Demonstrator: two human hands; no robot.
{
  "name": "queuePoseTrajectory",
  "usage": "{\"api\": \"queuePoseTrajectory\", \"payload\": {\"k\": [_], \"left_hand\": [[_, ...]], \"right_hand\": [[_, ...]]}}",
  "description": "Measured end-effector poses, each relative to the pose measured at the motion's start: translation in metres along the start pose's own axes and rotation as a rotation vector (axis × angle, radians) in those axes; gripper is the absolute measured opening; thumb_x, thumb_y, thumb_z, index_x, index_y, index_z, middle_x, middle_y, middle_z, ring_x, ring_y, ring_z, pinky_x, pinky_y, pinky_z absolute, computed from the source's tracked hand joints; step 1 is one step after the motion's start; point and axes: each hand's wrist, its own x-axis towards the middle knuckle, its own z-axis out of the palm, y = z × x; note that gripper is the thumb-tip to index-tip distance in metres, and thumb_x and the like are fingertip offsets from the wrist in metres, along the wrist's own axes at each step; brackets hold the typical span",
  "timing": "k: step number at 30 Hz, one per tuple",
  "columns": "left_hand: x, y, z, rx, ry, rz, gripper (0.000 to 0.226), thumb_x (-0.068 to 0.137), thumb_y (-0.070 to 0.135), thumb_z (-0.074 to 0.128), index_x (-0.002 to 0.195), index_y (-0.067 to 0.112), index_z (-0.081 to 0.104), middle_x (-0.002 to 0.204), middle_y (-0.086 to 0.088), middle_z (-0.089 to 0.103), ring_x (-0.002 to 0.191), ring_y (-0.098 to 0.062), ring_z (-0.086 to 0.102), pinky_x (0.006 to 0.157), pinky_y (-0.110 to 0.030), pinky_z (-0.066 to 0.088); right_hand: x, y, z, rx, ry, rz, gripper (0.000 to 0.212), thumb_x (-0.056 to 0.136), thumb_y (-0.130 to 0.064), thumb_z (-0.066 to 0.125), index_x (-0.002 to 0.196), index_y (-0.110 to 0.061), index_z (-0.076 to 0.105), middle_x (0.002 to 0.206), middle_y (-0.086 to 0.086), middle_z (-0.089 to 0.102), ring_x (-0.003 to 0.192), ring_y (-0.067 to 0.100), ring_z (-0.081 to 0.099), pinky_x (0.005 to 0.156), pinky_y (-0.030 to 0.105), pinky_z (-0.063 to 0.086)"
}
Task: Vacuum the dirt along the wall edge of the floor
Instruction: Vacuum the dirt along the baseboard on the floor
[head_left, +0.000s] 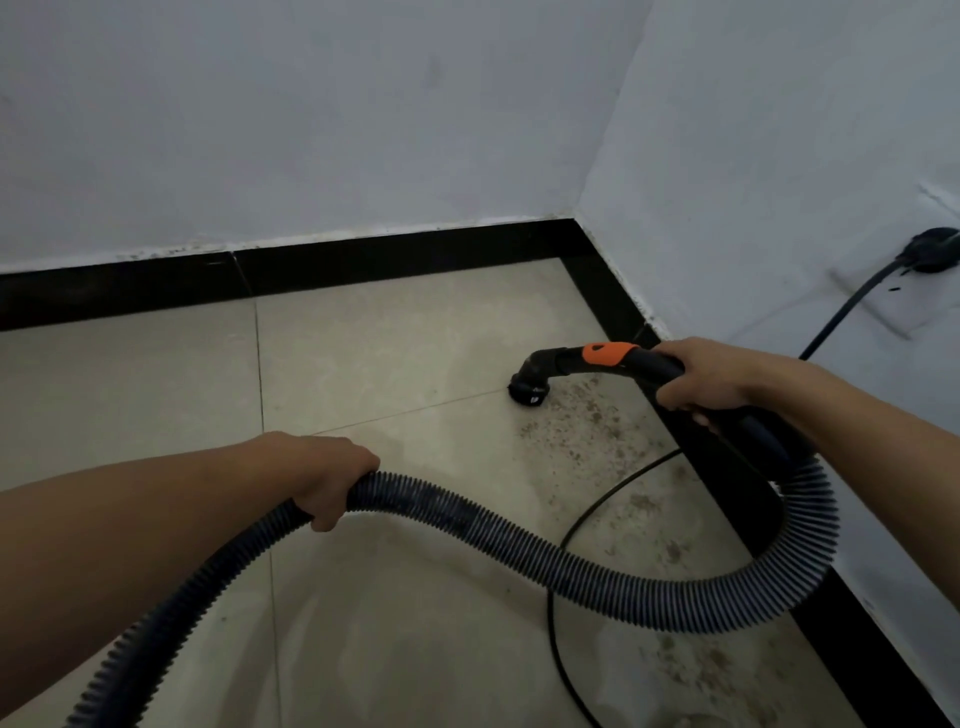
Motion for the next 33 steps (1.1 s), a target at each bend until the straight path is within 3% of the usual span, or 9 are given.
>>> {"api": "queuePoseTrajectory", "payload": {"k": [4, 10, 15, 18, 21, 28, 30, 33], "left_hand": [[0.004, 0.006, 0.002, 0.01, -0.007, 0.026, 0.049, 0.071, 0.016, 0.074, 0.113, 0.019, 0.049, 0.1, 0.001, 0.051, 0.092, -0.018, 0.052, 0.079, -0.032, 0.048], [0.01, 0.017, 0.004, -0.002, -0.015, 0.039, 0.048, 0.071, 0.019, 0.076, 0.112, 0.019, 0.052, 0.101, 0.0, 0.053, 0.094, -0.019, 0.055, 0.082, -0.035, 0.051], [0.012, 0.021, 0.007, -0.018, -0.035, 0.029, 0.043, 0.071, 0.024, 0.079, 0.1, 0.022, 0.047, 0.098, 0.001, 0.052, 0.092, -0.019, 0.053, 0.084, -0.035, 0.051], [0.011, 0.018, 0.01, -0.004, -0.042, 0.01, 0.045, 0.071, 0.027, 0.079, 0.103, 0.02, 0.048, 0.102, -0.002, 0.053, 0.096, -0.02, 0.055, 0.084, -0.036, 0.051], [0.004, 0.002, 0.012, -0.005, -0.042, -0.062, 0.052, 0.072, 0.029, 0.079, 0.111, 0.017, 0.049, 0.11, -0.005, 0.054, 0.104, -0.022, 0.056, 0.084, -0.035, 0.051], [-0.006, -0.032, 0.028, -0.052, -0.107, -0.169, 0.055, 0.07, 0.027, 0.081, 0.115, 0.015, 0.051, 0.11, -0.003, 0.056, 0.105, -0.021, 0.057, 0.08, -0.03, 0.047], [-0.002, -0.03, 0.028, -0.073, -0.109, -0.171, 0.058, 0.072, 0.027, 0.081, 0.119, 0.013, 0.05, 0.117, -0.006, 0.056, 0.108, -0.022, 0.056, 0.079, -0.03, 0.045], [0.009, -0.027, 0.025, -0.133, -0.085, -0.153, 0.06, 0.074, 0.029, 0.079, 0.123, 0.013, 0.047, 0.122, -0.008, 0.054, 0.11, -0.023, 0.054, 0.082, -0.029, 0.045]], "right_hand": [[-0.012, 0.001, -0.006, -0.01, -0.059, -0.001, 0.031, 0.083, 0.0, 0.058, 0.111, -0.014, 0.055, 0.041, -0.001, 0.054, 0.036, 0.014, 0.051, 0.044, 0.026, 0.046], [-0.02, 0.005, -0.002, 0.012, -0.166, -0.003, 0.038, 0.08, 0.002, 0.058, 0.114, -0.015, 0.056, 0.058, 0.009, 0.056, 0.042, 0.02, 0.052, 0.048, 0.029, 0.049], [-0.017, 0.008, -0.008, -0.003, -0.208, 0.042, 0.038, 0.077, 0.003, 0.061, 0.11, -0.016, 0.058, 0.057, 0.009, 0.057, 0.044, 0.023, 0.052, 0.052, 0.031, 0.05], [-0.004, 0.003, 0.0, -0.044, -0.049, 0.015, 0.034, 0.077, -0.001, 0.063, 0.107, -0.016, 0.058, 0.059, 0.007, 0.06, 0.042, 0.02, 0.054, 0.05, 0.029, 0.049], [0.015, -0.003, 0.014, -0.128, 0.171, 0.03, 0.03, 0.08, -0.01, 0.067, 0.105, -0.018, 0.055, 0.076, 0.009, 0.066, 0.049, 0.021, 0.062, 0.051, 0.028, 0.05], [0.036, -0.016, 0.027, 0.157, -0.004, -0.015, 0.025, 0.082, 0.0, 0.064, 0.1, -0.014, 0.056, 0.071, 0.013, 0.059, 0.046, 0.022, 0.053, 0.046, 0.028, 0.048], [0.048, -0.013, 0.024, 0.131, 0.089, 0.02, 0.026, 0.083, -0.002, 0.065, 0.104, -0.014, 0.054, 0.074, 0.013, 0.06, 0.05, 0.024, 0.056, 0.047, 0.028, 0.048], [0.064, 0.001, 0.018, -0.052, 0.288, 0.134, 0.034, 0.084, -0.016, 0.068, 0.114, -0.014, 0.052, 0.087, 0.016, 0.066, 0.067, 0.029, 0.067, 0.061, 0.032, 0.051]]}}
